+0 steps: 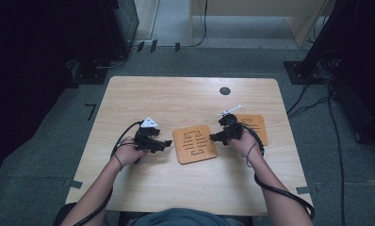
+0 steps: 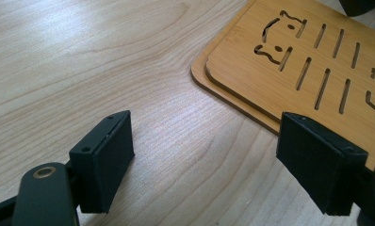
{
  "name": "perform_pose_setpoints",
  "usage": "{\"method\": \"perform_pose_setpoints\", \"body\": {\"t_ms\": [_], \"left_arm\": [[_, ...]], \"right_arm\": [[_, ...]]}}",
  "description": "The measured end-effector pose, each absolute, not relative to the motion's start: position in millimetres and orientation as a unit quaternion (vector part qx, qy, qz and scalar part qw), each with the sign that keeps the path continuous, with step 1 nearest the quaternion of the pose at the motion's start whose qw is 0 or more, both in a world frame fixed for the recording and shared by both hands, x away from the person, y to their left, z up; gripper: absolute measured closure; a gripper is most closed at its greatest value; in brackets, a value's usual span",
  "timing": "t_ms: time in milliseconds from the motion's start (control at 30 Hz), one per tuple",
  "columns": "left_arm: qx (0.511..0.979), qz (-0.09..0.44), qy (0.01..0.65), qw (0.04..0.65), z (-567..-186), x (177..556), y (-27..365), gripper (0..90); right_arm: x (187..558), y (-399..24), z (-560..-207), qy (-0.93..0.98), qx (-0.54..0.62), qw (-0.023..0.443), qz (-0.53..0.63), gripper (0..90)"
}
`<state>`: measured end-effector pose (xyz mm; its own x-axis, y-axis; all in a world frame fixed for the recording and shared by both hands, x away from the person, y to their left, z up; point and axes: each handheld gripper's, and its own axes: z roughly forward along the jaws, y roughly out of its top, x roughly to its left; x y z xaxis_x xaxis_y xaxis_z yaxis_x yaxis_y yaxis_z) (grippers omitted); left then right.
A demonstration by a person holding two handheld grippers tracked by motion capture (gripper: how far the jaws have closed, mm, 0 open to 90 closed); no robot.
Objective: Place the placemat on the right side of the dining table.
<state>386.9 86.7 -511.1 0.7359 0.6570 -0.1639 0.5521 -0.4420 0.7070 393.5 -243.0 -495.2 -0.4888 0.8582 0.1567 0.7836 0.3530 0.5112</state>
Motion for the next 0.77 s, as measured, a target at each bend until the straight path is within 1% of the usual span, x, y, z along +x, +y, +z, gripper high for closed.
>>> {"method": "perform_pose_setpoints", "body": {"t_ms": [133, 200, 267, 500, 567, 600, 700, 767], "left_arm": [[0.847, 0.069, 0.354, 0.390, -511.6, 386.8, 86.8, 18.2], [0.847, 0.072, 0.351, 0.392, -512.3, 386.4, 86.8, 18.0], [0.848, 0.075, 0.348, 0.393, -512.8, 385.9, 86.6, 17.7], [0.853, 0.088, 0.333, 0.393, -514.9, 384.2, 85.2, 16.8], [0.853, 0.089, 0.332, 0.393, -515.1, 383.9, 84.8, 16.8], [0.853, 0.090, 0.331, 0.393, -515.2, 383.8, 84.8, 16.8], [0.854, 0.091, 0.329, 0.393, -515.4, 383.4, 84.9, 16.8], [0.855, 0.092, 0.327, 0.392, -515.4, 383.4, 84.8, 16.8]], "right_arm": [[390.7, -233.9, -497.1, 0.825, 0.489, 0.081, 0.273, 21.4], [389.3, -227.9, -499.6, 0.825, 0.482, 0.089, 0.280, 17.2], [388.4, -221.9, -501.9, 0.828, 0.472, 0.098, 0.286, 15.0], [387.3, -218.2, -505.6, 0.828, 0.459, 0.104, 0.306, 13.0], [387.3, -219.2, -505.6, 0.829, 0.456, 0.103, 0.306, 13.4], [387.9, -219.3, -505.1, 0.829, 0.457, 0.101, 0.305, 15.0], [391.0, -224.3, -500.0, 0.823, 0.473, 0.088, 0.303, 22.8], [393.3, -231.8, -495.6, 0.812, 0.481, 0.090, 0.319, 22.8]]}}
